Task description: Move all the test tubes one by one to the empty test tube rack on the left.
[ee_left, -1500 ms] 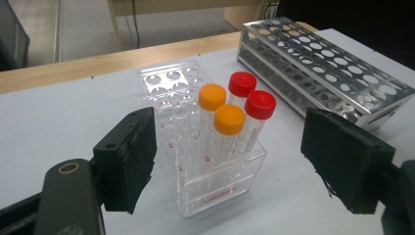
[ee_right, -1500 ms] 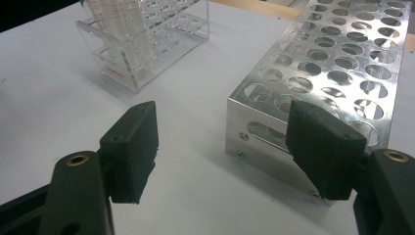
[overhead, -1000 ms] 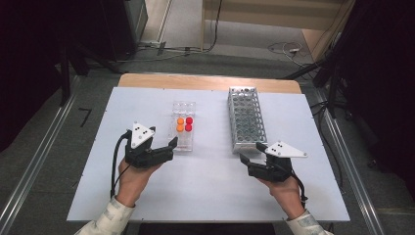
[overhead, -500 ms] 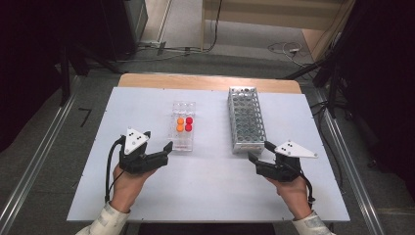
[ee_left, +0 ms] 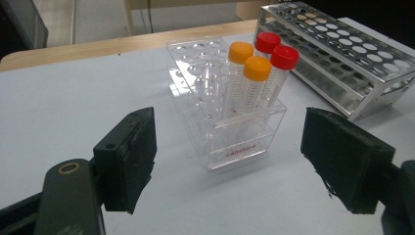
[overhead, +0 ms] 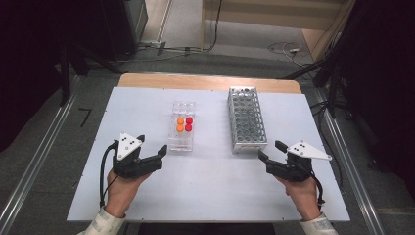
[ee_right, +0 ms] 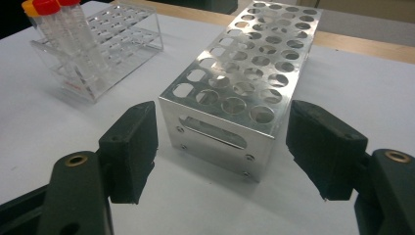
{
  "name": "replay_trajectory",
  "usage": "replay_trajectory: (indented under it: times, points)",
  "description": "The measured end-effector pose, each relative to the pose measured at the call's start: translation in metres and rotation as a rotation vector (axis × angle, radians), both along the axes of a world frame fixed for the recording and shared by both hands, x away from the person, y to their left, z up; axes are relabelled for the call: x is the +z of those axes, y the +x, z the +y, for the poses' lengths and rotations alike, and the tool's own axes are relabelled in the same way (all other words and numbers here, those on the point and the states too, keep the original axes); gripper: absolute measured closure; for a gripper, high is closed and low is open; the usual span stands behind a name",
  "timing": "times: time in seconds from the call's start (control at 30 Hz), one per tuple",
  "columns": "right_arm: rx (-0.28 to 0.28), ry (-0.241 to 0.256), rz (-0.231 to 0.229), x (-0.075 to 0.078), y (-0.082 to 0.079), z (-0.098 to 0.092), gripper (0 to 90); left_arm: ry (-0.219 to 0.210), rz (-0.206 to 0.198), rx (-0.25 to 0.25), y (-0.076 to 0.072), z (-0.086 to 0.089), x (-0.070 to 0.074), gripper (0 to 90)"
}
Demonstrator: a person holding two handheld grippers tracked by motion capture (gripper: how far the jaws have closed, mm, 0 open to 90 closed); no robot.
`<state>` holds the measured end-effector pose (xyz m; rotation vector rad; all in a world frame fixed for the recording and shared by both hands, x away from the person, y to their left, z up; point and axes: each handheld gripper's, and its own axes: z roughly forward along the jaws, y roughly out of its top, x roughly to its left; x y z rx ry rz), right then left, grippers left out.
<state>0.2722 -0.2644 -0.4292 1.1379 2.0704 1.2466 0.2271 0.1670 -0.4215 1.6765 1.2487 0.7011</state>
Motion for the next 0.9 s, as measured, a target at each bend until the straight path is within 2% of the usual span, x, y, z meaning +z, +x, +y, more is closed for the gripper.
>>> replay_trajectory:
  times: [0.3,0.9]
  points:
    - [-0.033,0.006,-0.003,0.000,-0.001,-0.015,26.2,-0.005,0.004,0.041,-0.002,0.008,-0.004,18.9]
    - [-0.084,-0.001,-0.012,-0.001,-0.004,-0.035,26.2,-0.016,0.024,0.076,-0.005,0.018,-0.011,17.4]
